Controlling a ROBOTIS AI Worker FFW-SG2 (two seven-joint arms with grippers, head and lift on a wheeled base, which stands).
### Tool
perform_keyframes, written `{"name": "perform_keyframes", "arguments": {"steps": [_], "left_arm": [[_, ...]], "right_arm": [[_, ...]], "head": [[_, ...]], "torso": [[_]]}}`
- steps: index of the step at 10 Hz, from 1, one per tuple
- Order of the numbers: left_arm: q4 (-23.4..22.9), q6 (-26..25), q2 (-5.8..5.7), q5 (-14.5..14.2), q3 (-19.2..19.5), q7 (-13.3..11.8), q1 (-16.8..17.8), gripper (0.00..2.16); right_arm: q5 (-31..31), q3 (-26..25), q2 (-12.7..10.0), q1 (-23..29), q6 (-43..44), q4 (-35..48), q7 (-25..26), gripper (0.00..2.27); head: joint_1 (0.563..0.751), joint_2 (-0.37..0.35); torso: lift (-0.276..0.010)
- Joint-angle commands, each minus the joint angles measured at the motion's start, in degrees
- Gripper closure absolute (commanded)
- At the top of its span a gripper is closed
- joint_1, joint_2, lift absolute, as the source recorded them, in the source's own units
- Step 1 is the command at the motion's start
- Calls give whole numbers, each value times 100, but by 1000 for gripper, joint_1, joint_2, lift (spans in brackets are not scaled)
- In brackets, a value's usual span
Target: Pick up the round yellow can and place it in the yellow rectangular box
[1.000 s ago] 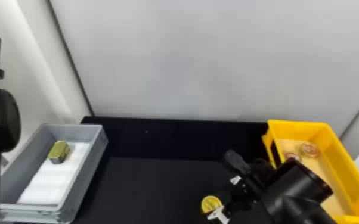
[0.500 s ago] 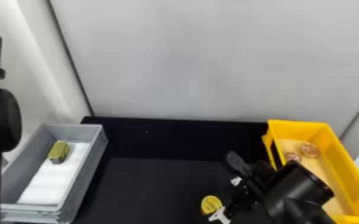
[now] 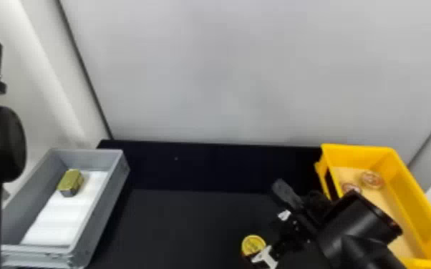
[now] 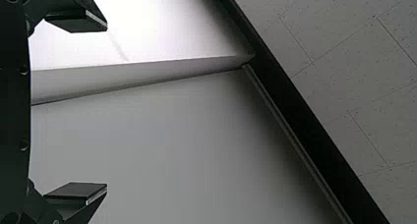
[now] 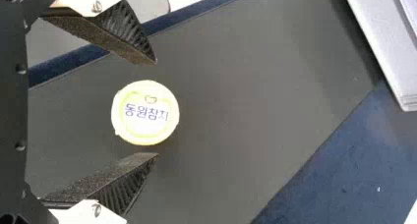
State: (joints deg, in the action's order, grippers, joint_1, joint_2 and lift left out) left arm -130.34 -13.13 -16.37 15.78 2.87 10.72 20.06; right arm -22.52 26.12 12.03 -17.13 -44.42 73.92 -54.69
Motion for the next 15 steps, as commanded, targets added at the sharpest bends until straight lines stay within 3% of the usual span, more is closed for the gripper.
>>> {"name": "perform_keyframes", "arguments": {"steps": [1, 15], "left_arm": [[0, 3, 1, -5, 3, 0, -2, 127], [9, -6, 63, -5, -94, 0, 51, 127]], "right_arm": [[0, 0, -7, -1, 37, -36, 8, 117], [9, -211, -201, -36, 837, -871, 316, 119]], "head": [[663, 54], [663, 54]], "torso": [[-10], [-10]]}}
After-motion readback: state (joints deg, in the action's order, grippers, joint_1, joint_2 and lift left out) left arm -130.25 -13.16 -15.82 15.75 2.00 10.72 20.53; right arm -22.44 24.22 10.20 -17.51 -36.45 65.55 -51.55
